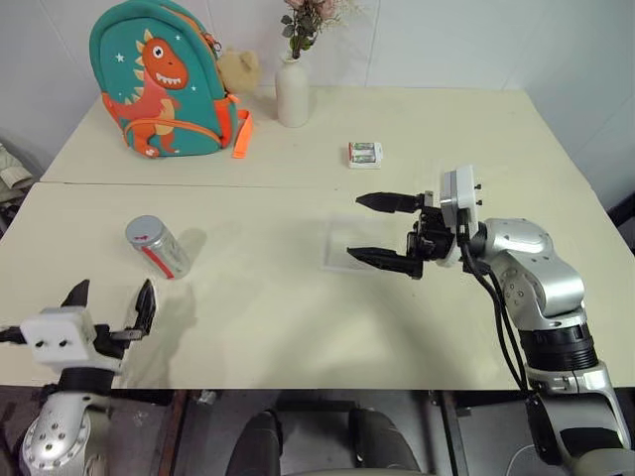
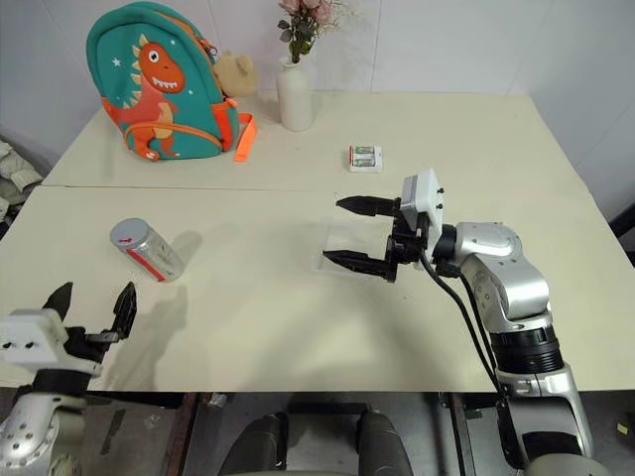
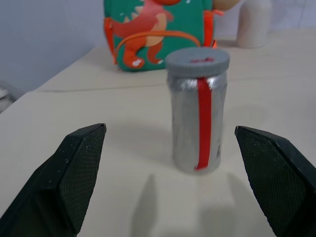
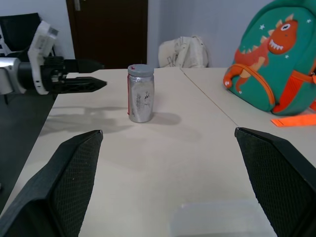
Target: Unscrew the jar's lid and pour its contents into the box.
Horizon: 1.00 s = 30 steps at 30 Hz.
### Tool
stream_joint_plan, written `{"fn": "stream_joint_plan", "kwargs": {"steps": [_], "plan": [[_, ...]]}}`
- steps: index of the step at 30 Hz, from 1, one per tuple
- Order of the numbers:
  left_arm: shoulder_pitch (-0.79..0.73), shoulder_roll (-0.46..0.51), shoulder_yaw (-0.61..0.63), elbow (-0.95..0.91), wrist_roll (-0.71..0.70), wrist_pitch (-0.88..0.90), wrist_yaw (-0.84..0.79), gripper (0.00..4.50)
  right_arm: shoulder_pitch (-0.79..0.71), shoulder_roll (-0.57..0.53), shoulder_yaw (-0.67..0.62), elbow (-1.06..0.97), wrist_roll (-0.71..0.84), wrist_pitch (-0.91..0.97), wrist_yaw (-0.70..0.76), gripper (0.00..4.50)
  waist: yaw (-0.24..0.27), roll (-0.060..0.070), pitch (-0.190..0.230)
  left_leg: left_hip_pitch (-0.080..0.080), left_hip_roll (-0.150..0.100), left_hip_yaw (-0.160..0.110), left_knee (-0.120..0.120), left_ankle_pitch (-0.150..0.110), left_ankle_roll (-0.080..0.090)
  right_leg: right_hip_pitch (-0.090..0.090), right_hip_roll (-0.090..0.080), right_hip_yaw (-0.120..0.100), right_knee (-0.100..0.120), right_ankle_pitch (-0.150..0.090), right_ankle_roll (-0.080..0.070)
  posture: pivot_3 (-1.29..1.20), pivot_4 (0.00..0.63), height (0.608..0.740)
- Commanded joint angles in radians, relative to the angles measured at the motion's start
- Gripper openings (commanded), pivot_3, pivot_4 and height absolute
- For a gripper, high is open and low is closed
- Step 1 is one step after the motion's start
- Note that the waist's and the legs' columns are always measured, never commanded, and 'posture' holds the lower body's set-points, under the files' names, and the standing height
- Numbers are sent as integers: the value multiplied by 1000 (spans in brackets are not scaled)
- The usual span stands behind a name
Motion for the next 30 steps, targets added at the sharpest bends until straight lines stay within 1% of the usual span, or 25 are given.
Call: {"fn": "stream_joint_plan", "kwargs": {"steps": [1, 6, 13, 14, 16, 25, 28, 30], "plan": [[-31, 28, 9, 26, 9, -6, 6, 4461, 13, 3, -30, -73, 29, 13, -29, 4500, -2, 0, 0, 0, 0, 0, 0, 0, 0, 0, 0, 0, 0, 0, 0, 0, 150, 740], [-124, 65, -11, 114, 22, -18, -1, 4461, 34, 8, -29, -108, 41, 30, -56, 4500, 1, 0, 0, 1, 0, 0, 0, 0, 0, -1, 1, 0, 2, 0, 0, 0, 150, 740], [-196, 76, -56, 194, 31, -26, -21, 4461, 29, 20, -27, -111, 39, 24, -72, 4500, 1, 0, 0, 0, 0, 0, 0, 0, 0, 0, 0, 0, 2, 1, 1, 0, 150, 740], [-206, 76, -60, 202, 32, -27, -21, 4461, 29, 21, -27, -113, 39, 24, -74, 4500, 0, 0, 0, 1, 0, 0, 0, 0, 0, -1, 0, 0, 2, 2, 2, 0, 150, 740], [-222, 79, -66, 217, 40, -30, -21, 4461, 30, 24, -26, -116, 39, 24, -77, 4500, 1, 0, 0, 1, 0, 0, -1, 0, 0, -1, 1, 0, 3, 8, 14, 0, 150, 740], [-320, 101, -89, 306, 97, -47, 19, 4461, 35, 43, -19, -116, 31, 16, -89, 4500, 1, 0, 0, 0, 0, 0, -1, 0, 0, -1, 1, 0, 2, 8, 14, 0, 150, 740], [-356, 98, -91, 340, 100, -41, 39, 3915, 39, 47, -18, -117, 30, 15, -95, 4500, 1, 0, 0, 0, 0, 0, -1, 0, 0, -1, 1, 0, 2, 9, 16, 0, 150, 740], [-367, 99, -97, 351, 99, -29, 41, 3279, 45, 48, -17, -123, 30, 17, -99, 4500, 1, 0, 0, 0, 0, -1, -1, 0, 0, -1, 1, -1, 2, 9, 17, 0, 150, 740]]}}
